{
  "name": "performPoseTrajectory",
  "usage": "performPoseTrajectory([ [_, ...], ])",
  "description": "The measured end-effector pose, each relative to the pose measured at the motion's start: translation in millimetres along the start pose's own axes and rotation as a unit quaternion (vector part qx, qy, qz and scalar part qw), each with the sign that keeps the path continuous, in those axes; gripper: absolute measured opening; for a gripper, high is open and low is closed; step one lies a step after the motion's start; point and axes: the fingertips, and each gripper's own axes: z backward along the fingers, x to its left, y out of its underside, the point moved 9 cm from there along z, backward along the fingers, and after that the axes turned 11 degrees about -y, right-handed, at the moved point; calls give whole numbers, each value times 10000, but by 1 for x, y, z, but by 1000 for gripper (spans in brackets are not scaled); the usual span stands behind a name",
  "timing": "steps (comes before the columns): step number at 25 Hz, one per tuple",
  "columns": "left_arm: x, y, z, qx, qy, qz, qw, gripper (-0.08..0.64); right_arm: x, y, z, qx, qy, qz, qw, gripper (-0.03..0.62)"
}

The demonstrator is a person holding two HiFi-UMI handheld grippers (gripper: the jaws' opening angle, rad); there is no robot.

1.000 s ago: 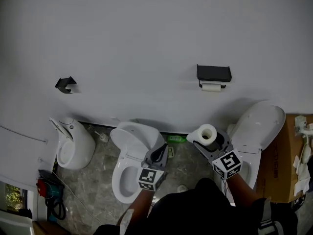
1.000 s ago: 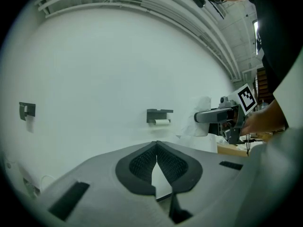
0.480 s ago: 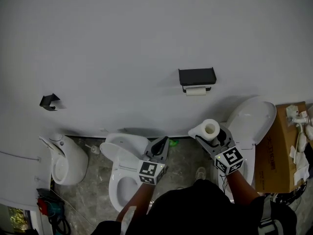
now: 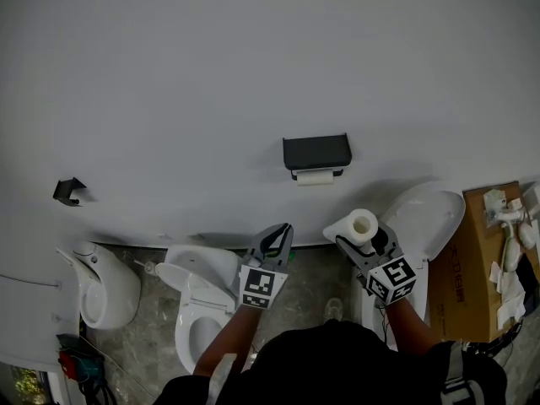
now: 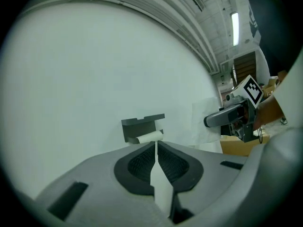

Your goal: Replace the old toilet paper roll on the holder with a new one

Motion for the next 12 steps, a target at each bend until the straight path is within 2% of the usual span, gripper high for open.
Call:
performPoseTrajectory([
  [2,0,-7,-16,-65,-40,-162,9998,21,-12,0,1,-63,43,-94,9999,318],
  [7,-3,-15,-53,31,-117,-670,9977,129,-36,1,4,-119,131,-242,9996,318],
  [9,-8,-15,-65,96,-222,-1257,9918,156,-44,2,6,-135,160,-292,9994,318],
  [10,-13,-16,-70,113,-266,-1675,9854,168,-47,3,7,-136,176,-315,9993,318],
  [12,-24,-18,-80,117,-305,-2519,9672,192,-55,5,9,-100,216,-347,9991,318],
])
